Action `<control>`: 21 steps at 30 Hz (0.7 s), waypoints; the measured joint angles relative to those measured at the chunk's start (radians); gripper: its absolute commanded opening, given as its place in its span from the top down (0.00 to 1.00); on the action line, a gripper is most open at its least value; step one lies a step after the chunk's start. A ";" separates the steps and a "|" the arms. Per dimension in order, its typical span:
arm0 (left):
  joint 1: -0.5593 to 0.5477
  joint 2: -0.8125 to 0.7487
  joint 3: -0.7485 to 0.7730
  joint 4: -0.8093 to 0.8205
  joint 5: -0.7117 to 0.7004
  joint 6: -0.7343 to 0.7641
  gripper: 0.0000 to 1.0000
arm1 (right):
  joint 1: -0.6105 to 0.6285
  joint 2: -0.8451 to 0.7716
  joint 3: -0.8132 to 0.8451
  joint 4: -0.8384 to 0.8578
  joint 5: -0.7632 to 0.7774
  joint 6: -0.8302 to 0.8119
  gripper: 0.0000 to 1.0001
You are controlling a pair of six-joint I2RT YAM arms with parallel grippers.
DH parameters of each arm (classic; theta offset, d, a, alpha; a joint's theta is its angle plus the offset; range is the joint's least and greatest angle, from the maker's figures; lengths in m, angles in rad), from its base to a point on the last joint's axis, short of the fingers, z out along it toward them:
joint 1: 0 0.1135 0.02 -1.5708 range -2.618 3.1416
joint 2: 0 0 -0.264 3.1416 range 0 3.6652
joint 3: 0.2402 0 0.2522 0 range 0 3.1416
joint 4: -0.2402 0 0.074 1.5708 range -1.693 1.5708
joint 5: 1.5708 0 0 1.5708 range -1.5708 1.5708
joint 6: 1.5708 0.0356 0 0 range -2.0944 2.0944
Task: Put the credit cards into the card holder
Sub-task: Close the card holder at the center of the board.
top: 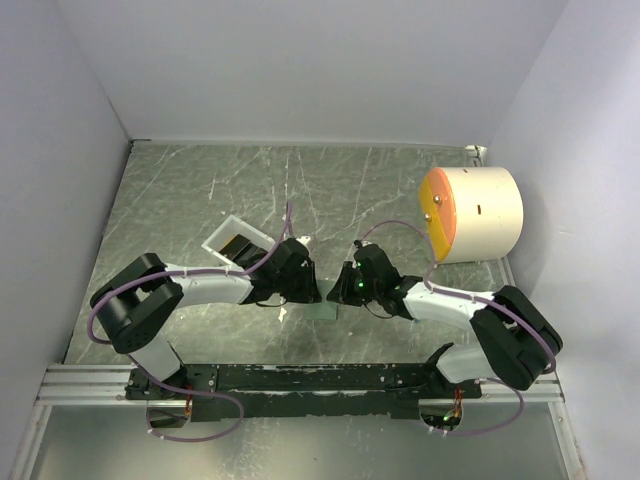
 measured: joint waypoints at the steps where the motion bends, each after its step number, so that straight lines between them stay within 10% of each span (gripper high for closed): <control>1: 0.000 0.000 0.000 0.001 0.000 0.000 0.73 | 0.000 0.000 0.003 -0.007 0.002 -0.003 0.86; 21: 0.004 -0.002 -0.017 0.026 0.003 -0.007 0.75 | 0.070 0.057 0.110 -0.134 0.100 -0.021 0.87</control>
